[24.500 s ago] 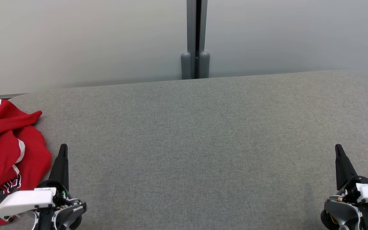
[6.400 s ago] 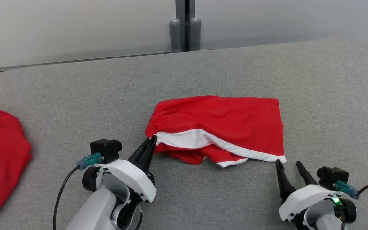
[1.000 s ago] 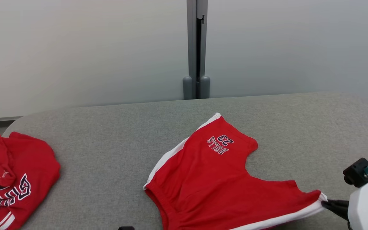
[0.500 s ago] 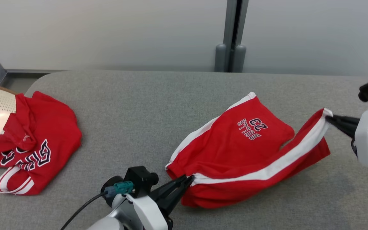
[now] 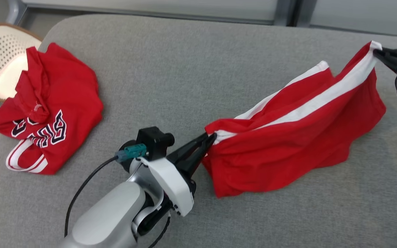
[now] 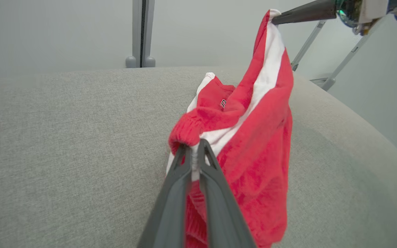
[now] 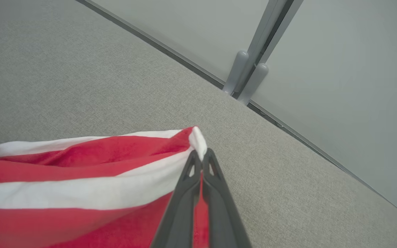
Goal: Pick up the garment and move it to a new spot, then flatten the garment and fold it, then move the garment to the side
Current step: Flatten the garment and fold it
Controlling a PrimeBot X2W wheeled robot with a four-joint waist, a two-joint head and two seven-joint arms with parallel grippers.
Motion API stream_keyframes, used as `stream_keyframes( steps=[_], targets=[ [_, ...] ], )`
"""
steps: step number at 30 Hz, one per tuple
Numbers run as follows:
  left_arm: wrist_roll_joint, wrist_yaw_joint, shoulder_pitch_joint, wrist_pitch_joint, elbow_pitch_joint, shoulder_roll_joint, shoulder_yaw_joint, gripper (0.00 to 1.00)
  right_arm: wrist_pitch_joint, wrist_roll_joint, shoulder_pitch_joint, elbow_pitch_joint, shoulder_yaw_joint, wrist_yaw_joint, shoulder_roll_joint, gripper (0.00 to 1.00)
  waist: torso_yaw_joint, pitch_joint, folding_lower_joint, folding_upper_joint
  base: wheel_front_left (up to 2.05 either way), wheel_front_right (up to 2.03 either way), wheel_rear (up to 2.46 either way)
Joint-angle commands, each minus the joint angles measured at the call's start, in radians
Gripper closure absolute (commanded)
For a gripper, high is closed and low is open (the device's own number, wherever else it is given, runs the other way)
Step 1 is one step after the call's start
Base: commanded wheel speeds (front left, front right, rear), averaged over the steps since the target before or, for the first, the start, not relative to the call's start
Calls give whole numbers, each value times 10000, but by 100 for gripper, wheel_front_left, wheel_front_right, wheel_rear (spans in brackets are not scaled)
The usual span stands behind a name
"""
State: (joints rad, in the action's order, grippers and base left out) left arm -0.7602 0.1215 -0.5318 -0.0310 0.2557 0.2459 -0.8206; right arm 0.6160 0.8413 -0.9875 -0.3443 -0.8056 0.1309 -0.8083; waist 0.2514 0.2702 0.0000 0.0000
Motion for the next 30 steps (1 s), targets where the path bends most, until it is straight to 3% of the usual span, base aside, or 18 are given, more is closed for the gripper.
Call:
stream_keyframes(
  steps=[1,11,24,25,26,27,28,30],
  targets=[
    [-98,31,-268,-148,146,-28,36,100,-48,-87,-175,-203,-65,-3,76,100,295,394,0,0,0,0,0],
    [-256,96,-1259,-896,1305,-533,-453,100,-417,-354,-1277,-1593,-810,-3,496,100,715,1177,0,0,0,0,0],
    [-725,85,-1995,-1649,2107,-600,-1362,100,-1266,-309,-1923,-2720,-1707,-3,755,100,948,1620,0,0,0,0,0],
    [-751,85,-2044,-1667,2152,-592,-1414,100,-1436,-292,-1977,-2819,-1683,-3,799,63,959,1648,0,0,0,0,0],
    [-818,85,-2061,-1689,2197,-596,-1471,75,-1478,-222,-1948,-3016,-1675,-5,853,0,964,1663,0,0,0,0,0],
    [-849,85,-2074,-1693,2241,-593,-1539,30,-1449,-215,-1903,-3159,-1756,-3,909,0,965,1665,0,0,0,0,0],
    [-908,85,-2097,-1687,2314,-583,-1564,0,-1454,-236,-1897,-3252,-1837,-3,949,0,959,1656,0,0,0,0,0],
    [-972,86,-2202,-1726,2397,-574,-1626,0,-1565,-290,-1943,-3426,-1976,-3,1016,0,933,1631,0,0,0,0,0]
  ],
)
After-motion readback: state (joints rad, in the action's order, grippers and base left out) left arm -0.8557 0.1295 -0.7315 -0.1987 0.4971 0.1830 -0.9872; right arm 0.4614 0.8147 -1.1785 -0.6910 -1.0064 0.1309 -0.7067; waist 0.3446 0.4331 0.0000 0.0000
